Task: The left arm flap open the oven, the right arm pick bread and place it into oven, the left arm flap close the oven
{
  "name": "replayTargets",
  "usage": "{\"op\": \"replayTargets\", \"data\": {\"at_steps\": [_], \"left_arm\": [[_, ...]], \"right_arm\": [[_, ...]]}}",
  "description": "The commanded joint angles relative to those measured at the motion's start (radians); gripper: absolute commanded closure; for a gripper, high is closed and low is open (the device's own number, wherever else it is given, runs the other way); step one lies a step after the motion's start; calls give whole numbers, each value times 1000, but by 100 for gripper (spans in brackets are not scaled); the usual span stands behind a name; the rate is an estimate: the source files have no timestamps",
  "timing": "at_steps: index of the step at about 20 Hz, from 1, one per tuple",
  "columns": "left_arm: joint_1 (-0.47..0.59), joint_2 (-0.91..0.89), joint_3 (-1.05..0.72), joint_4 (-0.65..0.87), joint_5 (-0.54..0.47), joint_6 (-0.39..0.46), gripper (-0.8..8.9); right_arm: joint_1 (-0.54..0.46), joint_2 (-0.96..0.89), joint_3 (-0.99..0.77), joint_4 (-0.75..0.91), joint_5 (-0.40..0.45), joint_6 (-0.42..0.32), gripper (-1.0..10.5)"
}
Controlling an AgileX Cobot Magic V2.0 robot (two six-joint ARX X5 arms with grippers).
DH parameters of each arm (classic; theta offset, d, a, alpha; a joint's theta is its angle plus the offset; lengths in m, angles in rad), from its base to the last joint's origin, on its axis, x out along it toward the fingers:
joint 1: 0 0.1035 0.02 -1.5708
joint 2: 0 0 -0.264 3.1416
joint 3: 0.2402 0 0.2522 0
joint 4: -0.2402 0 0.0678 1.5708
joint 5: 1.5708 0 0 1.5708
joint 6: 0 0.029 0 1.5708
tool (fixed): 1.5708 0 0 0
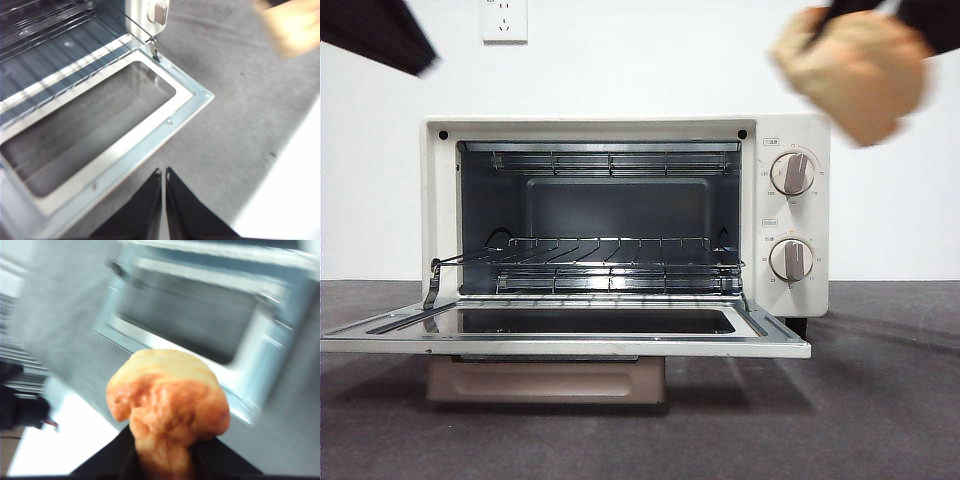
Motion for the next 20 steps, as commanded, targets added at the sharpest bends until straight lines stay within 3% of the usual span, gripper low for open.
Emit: {"op": "replayTargets", "data": {"at_steps": [1, 7, 13, 20], "left_arm": [[-10, -66, 5, -34, 0, -27, 797], [-9, -166, 5, -68, -6, -78, 797], [-10, -210, 5, -101, -19, -97, 797], [-10, -215, 5, -111, -18, -98, 797]], "right_arm": [[65, 93, 14, 151, 2, 129, 883], [136, 271, 14, 422, 54, 287, 884], [142, 402, 15, 667, 138, 418, 884], [139, 518, 17, 820, 210, 522, 884]]}}
